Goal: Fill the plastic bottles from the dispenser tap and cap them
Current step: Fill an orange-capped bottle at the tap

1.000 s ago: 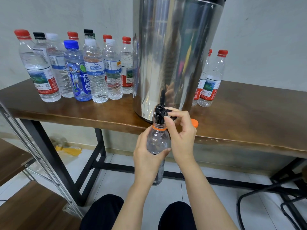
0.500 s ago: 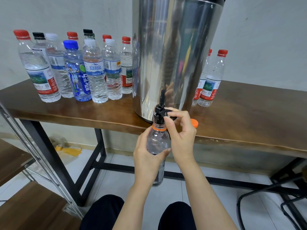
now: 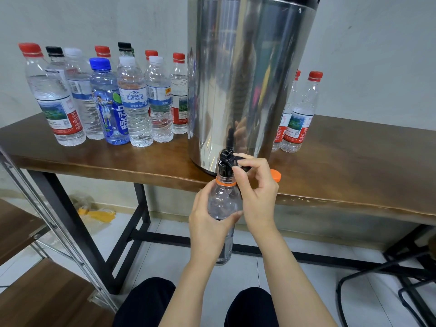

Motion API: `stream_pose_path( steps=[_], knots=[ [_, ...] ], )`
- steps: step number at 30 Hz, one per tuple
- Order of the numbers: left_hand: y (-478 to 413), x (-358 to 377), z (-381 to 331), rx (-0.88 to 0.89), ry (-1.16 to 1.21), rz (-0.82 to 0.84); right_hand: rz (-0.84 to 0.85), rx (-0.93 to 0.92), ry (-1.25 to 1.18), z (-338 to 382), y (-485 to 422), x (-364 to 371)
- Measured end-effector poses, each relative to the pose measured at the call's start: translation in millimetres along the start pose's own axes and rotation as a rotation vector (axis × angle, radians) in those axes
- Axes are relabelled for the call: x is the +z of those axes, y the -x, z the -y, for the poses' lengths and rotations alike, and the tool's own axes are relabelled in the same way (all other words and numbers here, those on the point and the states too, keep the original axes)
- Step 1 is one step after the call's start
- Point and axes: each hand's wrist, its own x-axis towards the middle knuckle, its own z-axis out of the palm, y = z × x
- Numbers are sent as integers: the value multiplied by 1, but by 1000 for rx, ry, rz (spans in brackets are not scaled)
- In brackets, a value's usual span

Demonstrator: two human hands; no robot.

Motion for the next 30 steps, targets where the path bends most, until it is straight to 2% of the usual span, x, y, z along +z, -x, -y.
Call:
stream_pose_path(
  steps=[30],
  knots=[
    [0,-1,-4,-1,-1,-8,-2,-8,5,-1,-1,0]
  ],
)
